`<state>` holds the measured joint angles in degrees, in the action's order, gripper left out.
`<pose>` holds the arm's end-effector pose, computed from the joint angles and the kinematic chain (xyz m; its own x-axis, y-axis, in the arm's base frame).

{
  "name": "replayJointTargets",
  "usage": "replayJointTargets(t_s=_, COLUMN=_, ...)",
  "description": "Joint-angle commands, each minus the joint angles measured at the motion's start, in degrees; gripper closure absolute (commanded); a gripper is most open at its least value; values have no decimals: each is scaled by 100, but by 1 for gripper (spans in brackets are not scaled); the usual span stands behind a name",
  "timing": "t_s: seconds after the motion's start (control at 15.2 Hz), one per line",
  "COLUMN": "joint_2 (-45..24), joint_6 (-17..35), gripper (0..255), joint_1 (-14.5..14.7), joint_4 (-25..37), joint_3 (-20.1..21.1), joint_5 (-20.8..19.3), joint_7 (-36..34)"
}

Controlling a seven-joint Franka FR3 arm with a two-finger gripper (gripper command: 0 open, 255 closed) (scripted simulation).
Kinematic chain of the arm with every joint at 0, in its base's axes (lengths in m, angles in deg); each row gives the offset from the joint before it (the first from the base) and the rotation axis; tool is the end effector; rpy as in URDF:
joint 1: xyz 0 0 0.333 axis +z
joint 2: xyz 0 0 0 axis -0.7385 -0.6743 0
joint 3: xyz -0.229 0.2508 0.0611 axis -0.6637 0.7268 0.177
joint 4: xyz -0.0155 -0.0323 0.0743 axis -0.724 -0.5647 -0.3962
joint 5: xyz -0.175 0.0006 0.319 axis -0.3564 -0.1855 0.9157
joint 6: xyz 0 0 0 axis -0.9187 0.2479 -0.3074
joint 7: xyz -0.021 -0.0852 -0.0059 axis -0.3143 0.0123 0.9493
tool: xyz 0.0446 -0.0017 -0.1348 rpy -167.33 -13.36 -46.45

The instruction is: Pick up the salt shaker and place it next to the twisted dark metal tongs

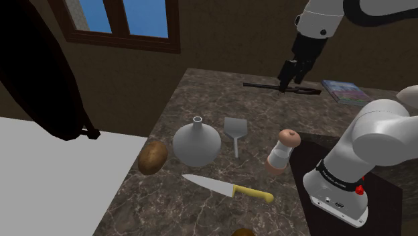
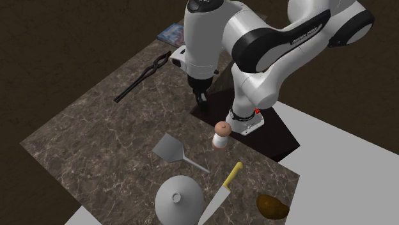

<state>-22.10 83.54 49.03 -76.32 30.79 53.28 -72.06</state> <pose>0.2011 0.0452 0.5077 0.9907 -0.1301 0.0397 -0.1315 -0.9908 0.0335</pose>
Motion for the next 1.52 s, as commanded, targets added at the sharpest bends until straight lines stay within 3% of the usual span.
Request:
replayJointTargets(t_s=0.0, joint_2=292, joint_6=94, gripper=0, joint_1=108, joint_4=-370, joint_3=193, joint_5=197, joint_7=-229)
replayJointTargets(t_s=0.53, joint_2=1354, joint_6=415, gripper=0, joint_1=855, joint_4=-1687, joint_3=1188, joint_5=1244, joint_7=-1255)
replayJointTargets(t_s=1.06, joint_2=1286, joint_6=1017, gripper=0, joint_1=996, joint_4=-2240, joint_3=1397, joint_5=1470, joint_7=-1267)
replayJointTargets(t_s=1.45, joint_2=1286, joint_6=1017, gripper=0, joint_1=996, joint_4=-2240, joint_3=1397, joint_5=1470, joint_7=-1267)
